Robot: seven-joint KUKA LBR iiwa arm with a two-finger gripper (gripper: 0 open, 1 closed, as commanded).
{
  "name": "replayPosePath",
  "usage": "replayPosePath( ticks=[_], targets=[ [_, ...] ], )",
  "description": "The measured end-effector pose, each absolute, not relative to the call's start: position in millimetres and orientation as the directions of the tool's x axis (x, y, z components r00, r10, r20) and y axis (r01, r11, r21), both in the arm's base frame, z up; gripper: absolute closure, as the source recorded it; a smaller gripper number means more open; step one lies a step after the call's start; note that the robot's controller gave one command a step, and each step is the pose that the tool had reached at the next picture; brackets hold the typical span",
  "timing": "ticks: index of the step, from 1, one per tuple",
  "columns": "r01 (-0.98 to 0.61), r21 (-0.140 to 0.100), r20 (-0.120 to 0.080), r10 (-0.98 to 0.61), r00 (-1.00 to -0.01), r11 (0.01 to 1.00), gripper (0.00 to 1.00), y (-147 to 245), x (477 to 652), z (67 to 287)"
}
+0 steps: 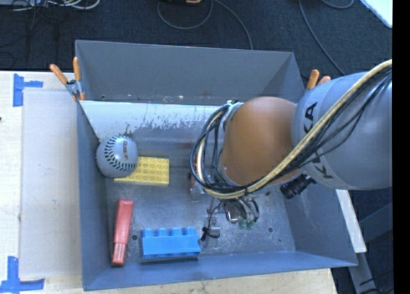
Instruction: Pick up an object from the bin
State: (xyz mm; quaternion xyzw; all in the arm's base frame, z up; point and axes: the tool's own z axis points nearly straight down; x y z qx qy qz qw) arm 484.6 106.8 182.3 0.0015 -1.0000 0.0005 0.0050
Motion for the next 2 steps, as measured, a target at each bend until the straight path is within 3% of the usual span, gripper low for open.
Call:
replayPosePath(
  ticks=[1, 2],
  targets=[
    [0.000, 0.000, 0.003, 0.000, -1.000, 1.000, 0.00, 106.2, 486.2, 186.6],
    [-0.049, 0.001, -0.002, -0.049, -0.999, 0.999, 0.00, 106.1, 485.5, 155.0]
  ],
)
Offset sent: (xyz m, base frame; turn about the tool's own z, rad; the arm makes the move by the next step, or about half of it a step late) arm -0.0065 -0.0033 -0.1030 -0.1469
